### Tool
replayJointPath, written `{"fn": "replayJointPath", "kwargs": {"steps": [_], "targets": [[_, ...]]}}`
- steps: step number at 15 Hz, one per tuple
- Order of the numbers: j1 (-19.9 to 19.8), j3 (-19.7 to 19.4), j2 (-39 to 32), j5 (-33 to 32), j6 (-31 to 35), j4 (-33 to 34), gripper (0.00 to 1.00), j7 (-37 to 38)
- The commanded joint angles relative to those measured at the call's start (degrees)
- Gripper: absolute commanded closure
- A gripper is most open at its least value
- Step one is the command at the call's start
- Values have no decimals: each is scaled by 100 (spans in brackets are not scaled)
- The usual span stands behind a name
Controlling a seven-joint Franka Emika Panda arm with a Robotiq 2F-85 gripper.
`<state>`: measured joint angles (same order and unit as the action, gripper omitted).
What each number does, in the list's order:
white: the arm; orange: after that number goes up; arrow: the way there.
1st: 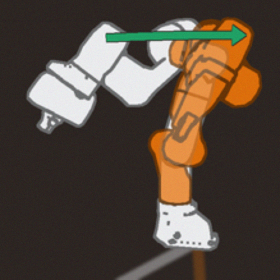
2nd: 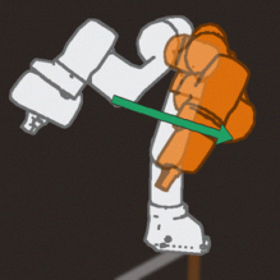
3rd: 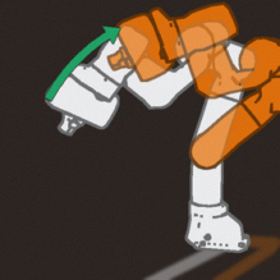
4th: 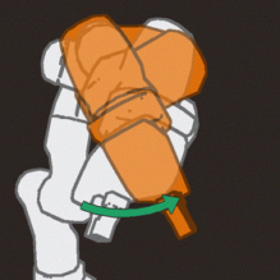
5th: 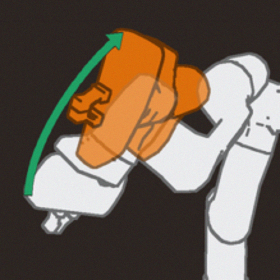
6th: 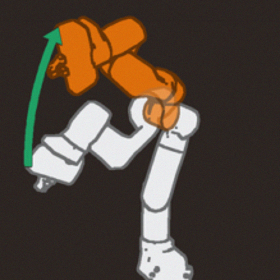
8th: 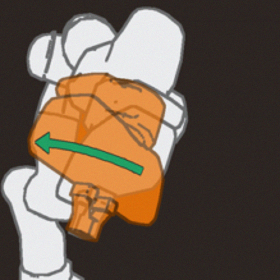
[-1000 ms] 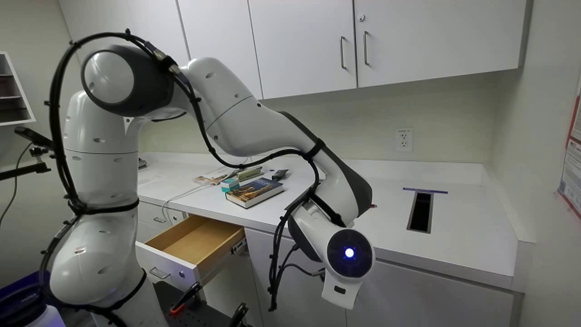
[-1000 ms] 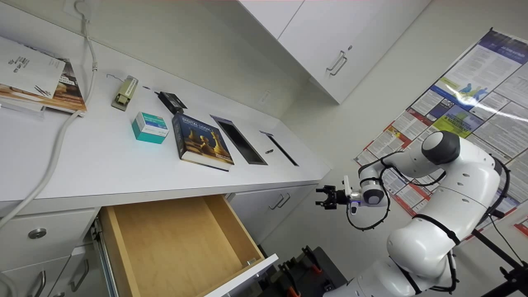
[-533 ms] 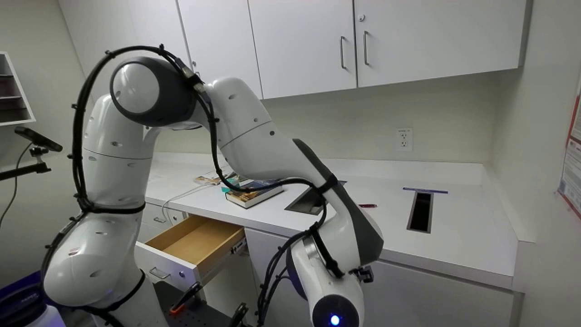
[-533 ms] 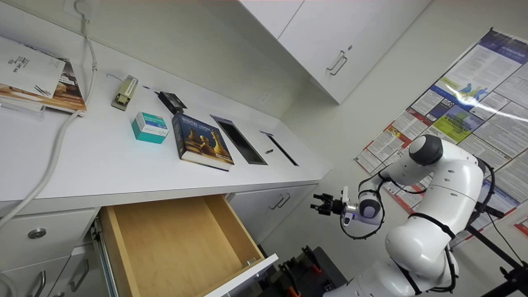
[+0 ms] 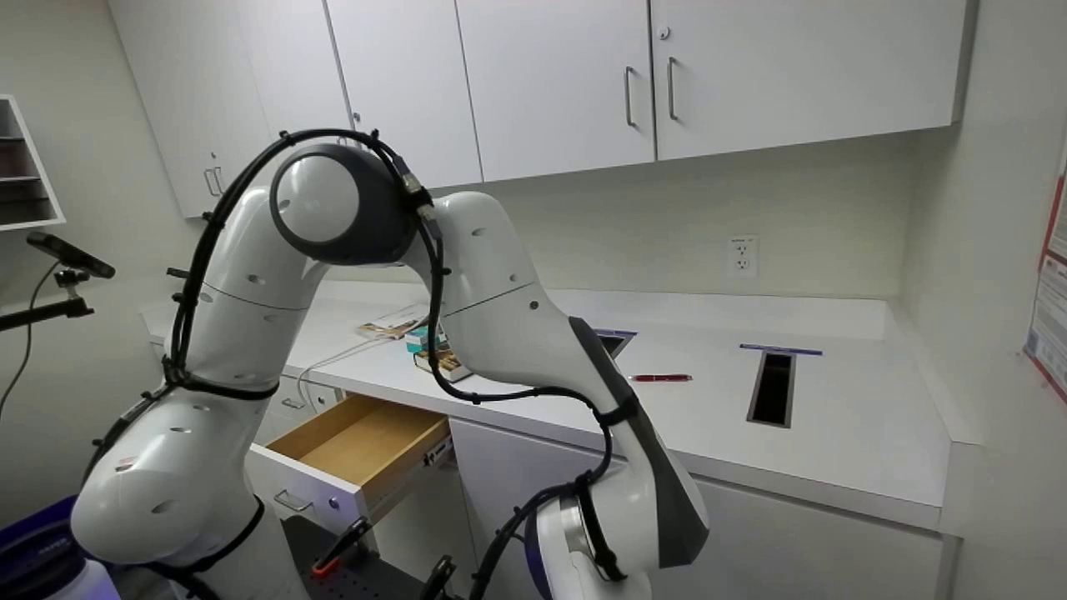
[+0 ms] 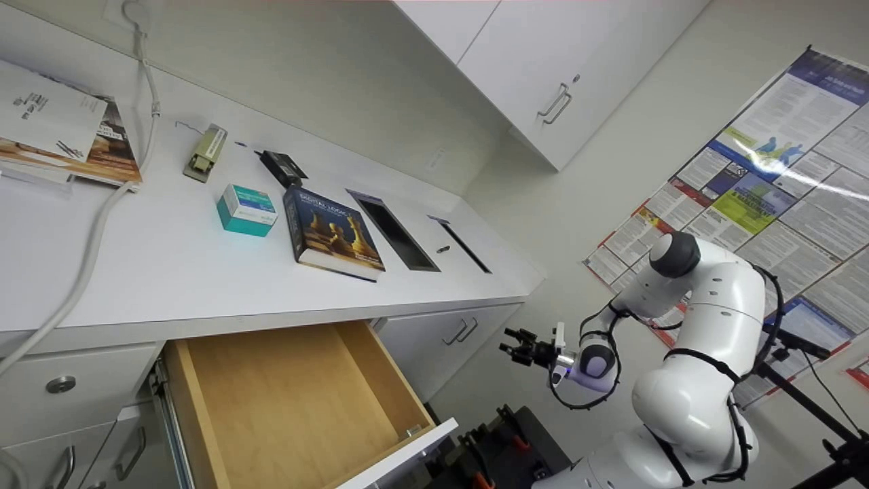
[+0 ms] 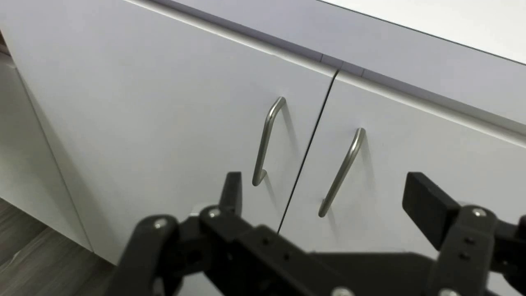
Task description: Open the bottom right door of the cabinet.
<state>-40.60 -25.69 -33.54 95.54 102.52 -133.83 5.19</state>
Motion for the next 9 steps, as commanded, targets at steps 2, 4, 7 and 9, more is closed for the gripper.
{"fn": "replayJointPath", "kwargs": {"steps": [2, 4, 7, 9], "targets": [[70, 34, 30, 283, 9, -87, 0, -56], [62, 148, 16, 684, -85, -177, 0, -28], [39, 346, -64, 1459, -228, -275, 0, 184], [112, 409, -157, 1721, -179, -281, 0, 348]]}}
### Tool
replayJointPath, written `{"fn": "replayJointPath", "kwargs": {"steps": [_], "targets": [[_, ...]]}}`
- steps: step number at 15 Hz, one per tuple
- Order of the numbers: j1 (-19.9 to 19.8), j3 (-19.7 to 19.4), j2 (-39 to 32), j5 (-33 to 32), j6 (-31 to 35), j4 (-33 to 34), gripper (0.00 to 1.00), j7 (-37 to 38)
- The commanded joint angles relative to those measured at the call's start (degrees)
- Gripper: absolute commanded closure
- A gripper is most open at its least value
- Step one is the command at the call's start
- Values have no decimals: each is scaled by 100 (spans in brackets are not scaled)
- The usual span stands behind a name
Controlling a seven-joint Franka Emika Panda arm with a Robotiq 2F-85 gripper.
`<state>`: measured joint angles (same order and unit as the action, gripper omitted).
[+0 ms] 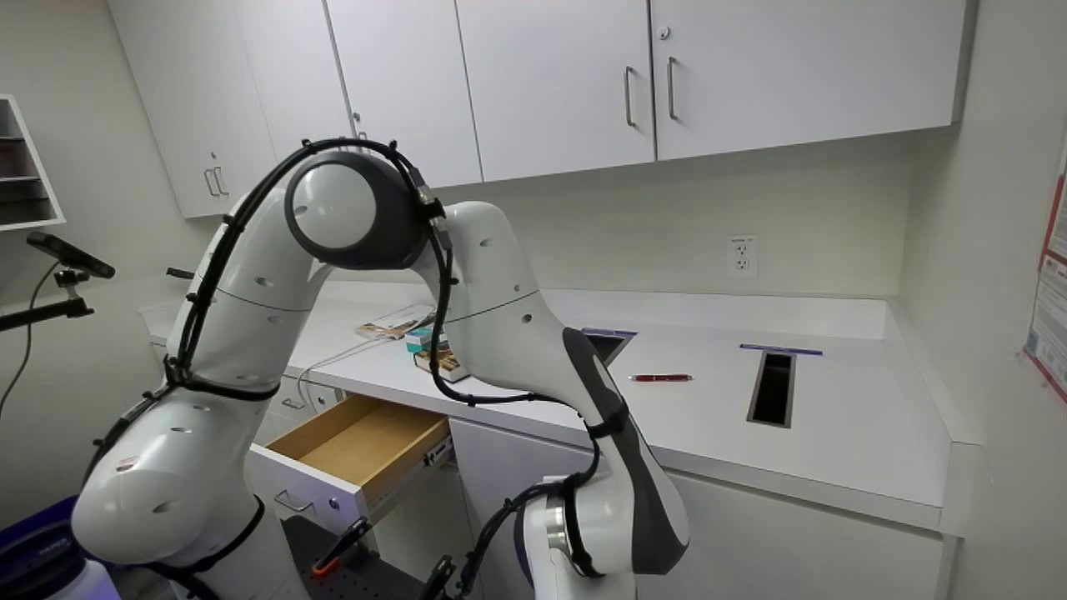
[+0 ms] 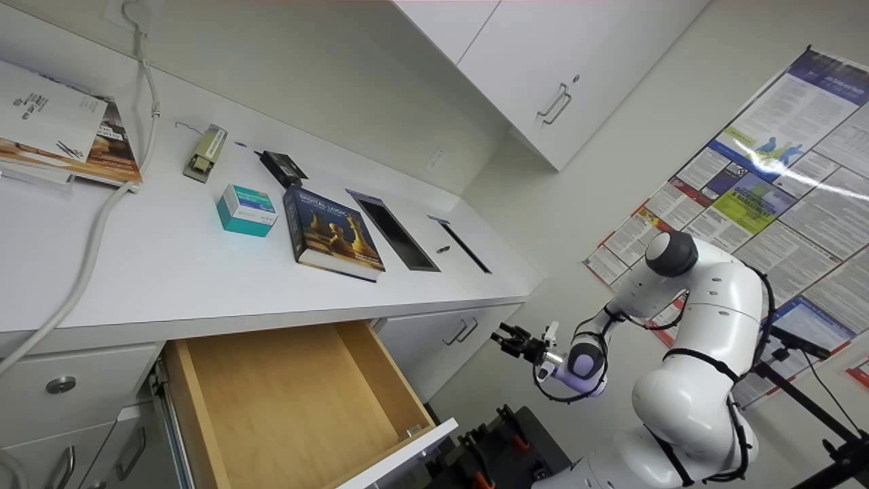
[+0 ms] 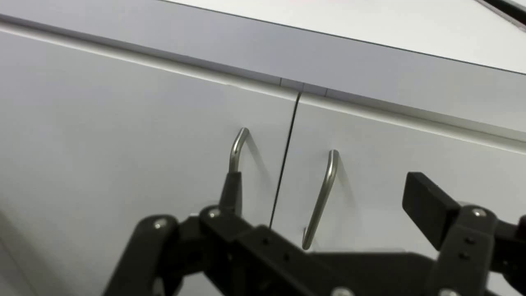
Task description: Open the bottom right door of the cabinet.
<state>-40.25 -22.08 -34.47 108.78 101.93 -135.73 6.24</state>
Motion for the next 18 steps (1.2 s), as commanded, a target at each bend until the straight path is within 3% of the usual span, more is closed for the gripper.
{"fn": "replayJointPath", "kwargs": {"steps": [1, 8, 18], "targets": [[112, 56, -121, 410, -93, -63, 0, 347], [105, 66, -420, 285, -352, 350, 0, 851], [330, 75, -476, 553, -42, 590, 0, 962]]}}
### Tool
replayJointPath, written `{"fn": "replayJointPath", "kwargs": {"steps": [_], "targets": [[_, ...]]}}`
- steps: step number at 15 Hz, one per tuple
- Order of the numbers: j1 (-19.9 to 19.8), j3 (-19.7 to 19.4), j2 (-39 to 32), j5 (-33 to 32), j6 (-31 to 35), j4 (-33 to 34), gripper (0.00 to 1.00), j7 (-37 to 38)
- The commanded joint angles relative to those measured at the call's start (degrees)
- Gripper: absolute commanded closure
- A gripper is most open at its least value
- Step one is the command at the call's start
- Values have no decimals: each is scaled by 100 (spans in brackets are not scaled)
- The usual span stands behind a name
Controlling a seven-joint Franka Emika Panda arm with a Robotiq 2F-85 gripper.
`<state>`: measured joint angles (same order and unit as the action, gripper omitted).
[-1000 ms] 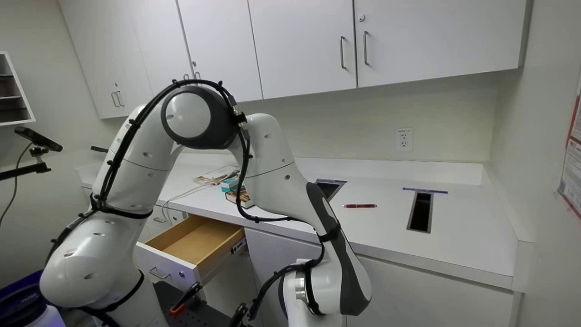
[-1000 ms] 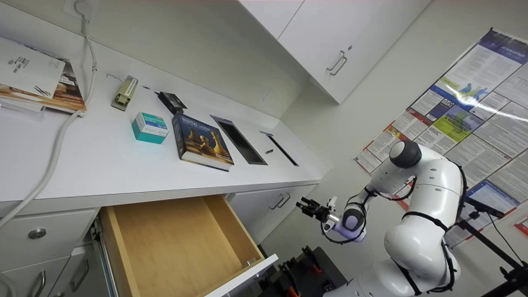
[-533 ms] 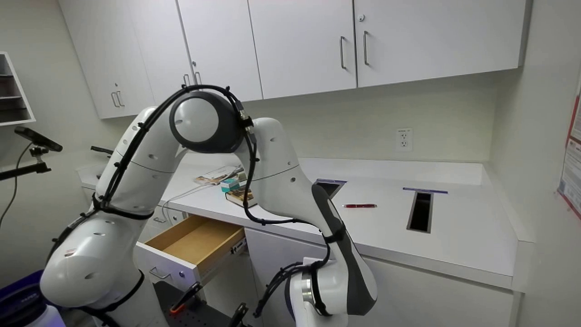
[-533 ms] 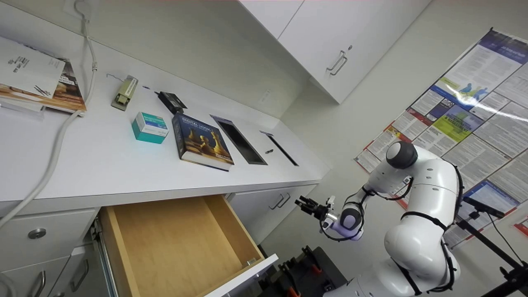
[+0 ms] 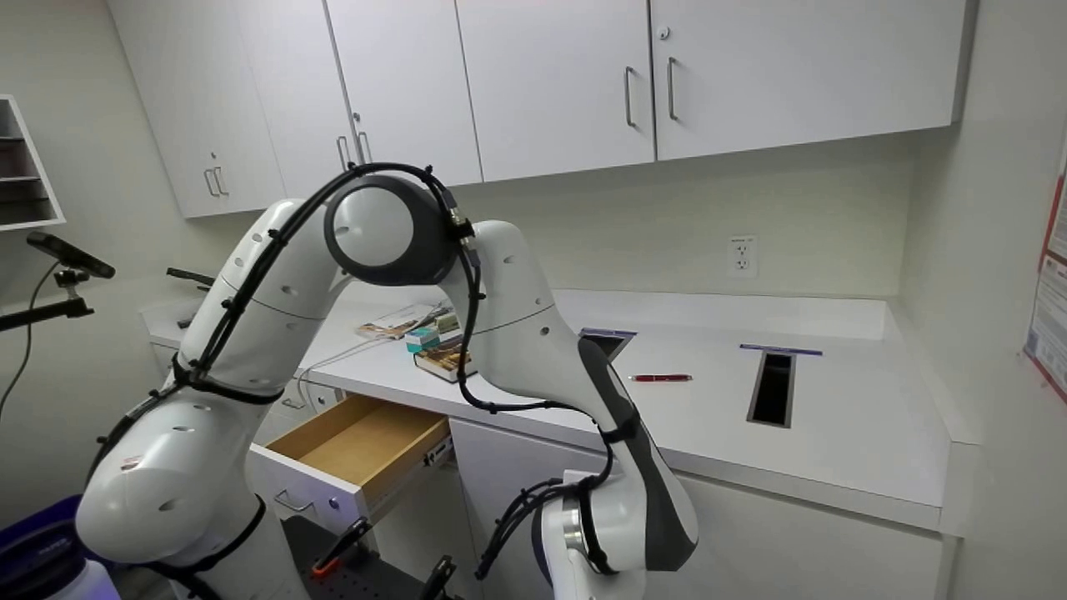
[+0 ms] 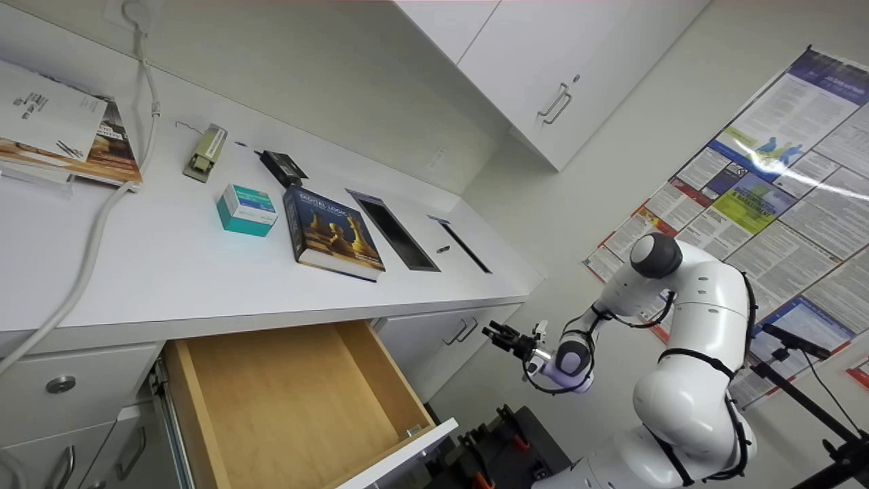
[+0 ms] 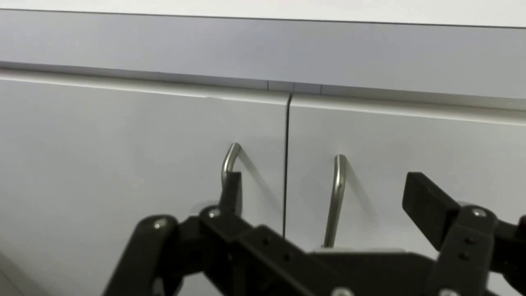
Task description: Open the bottom right door of the cabinet.
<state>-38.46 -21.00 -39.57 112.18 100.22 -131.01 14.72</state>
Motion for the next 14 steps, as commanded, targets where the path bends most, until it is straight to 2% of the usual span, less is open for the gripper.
{"fn": "replayJointPath", "kwargs": {"steps": [1, 14], "targets": [[172, -24, 28, 249, 142, 186, 0, 155], [448, 44, -610, 285, 684, 1016, 0, 977]]}}
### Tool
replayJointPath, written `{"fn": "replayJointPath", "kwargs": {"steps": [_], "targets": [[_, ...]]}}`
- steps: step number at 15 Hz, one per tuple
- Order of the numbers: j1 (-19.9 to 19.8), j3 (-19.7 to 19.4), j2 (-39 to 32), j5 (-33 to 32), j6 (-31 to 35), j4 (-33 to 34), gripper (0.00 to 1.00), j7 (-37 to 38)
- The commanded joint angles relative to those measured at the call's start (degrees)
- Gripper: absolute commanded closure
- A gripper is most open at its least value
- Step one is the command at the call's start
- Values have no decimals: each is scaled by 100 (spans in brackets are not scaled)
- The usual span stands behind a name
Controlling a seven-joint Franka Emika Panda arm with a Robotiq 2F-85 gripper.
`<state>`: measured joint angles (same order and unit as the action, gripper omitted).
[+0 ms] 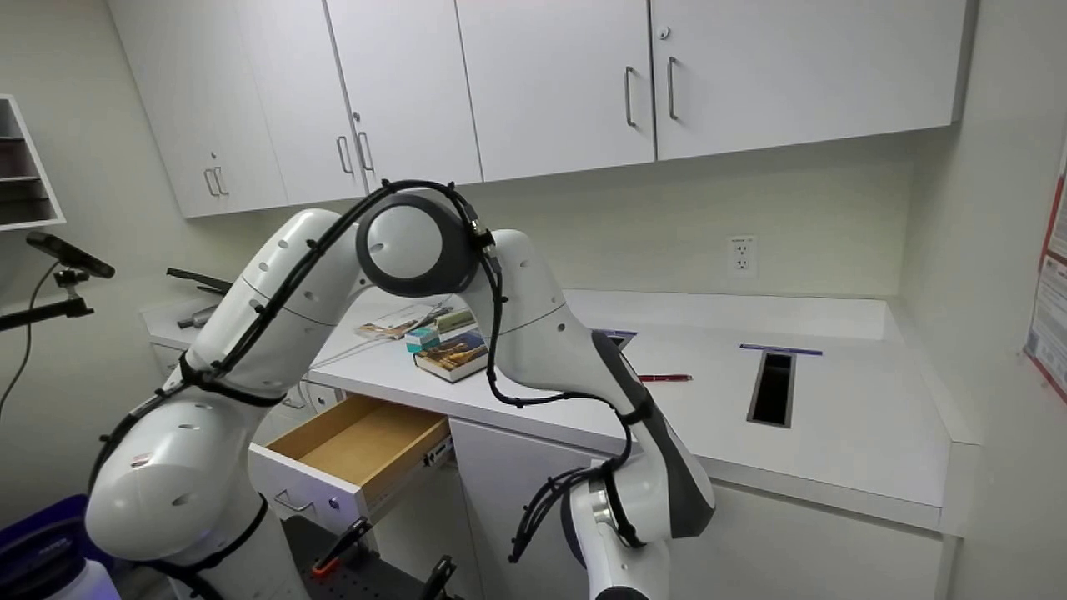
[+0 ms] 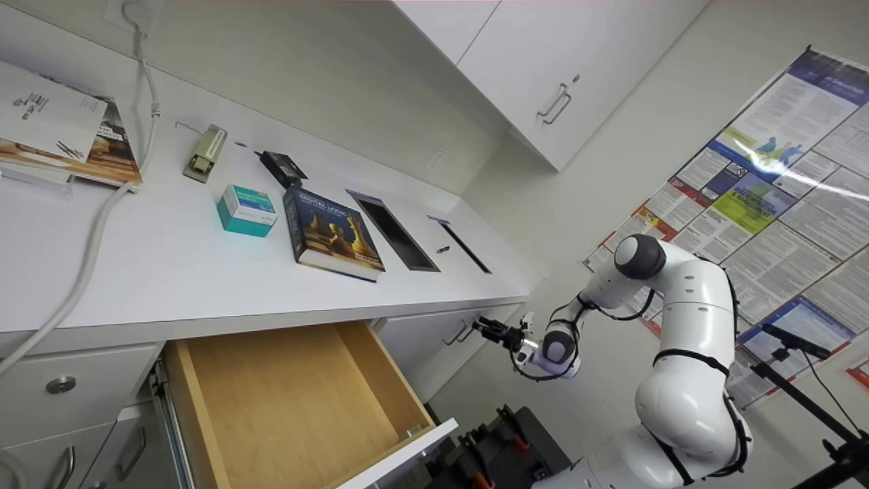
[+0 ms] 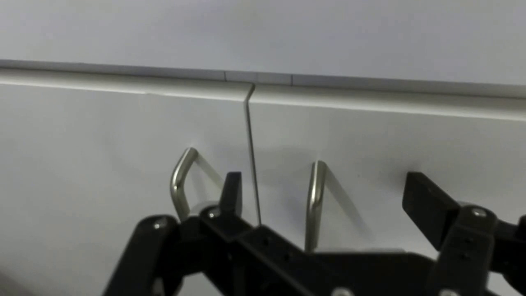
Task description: Open the bottom right door of the cabinet.
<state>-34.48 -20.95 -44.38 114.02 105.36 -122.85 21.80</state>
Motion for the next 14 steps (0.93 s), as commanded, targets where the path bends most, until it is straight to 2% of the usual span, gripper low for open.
{"fn": "replayJointPath", "kwargs": {"steps": [1, 2, 7, 11, 14], "targets": [[44, 59, -183, 128, 164, 260, 13, 307], [40, 68, -223, 136, 169, 297, 28, 368], [17, 104, -381, 241, 178, 433, 66, 489], [18, 114, -327, 249, 118, 292, 95, 433], [19, 80, -235, 275, 96, 115, 100, 255]]}}
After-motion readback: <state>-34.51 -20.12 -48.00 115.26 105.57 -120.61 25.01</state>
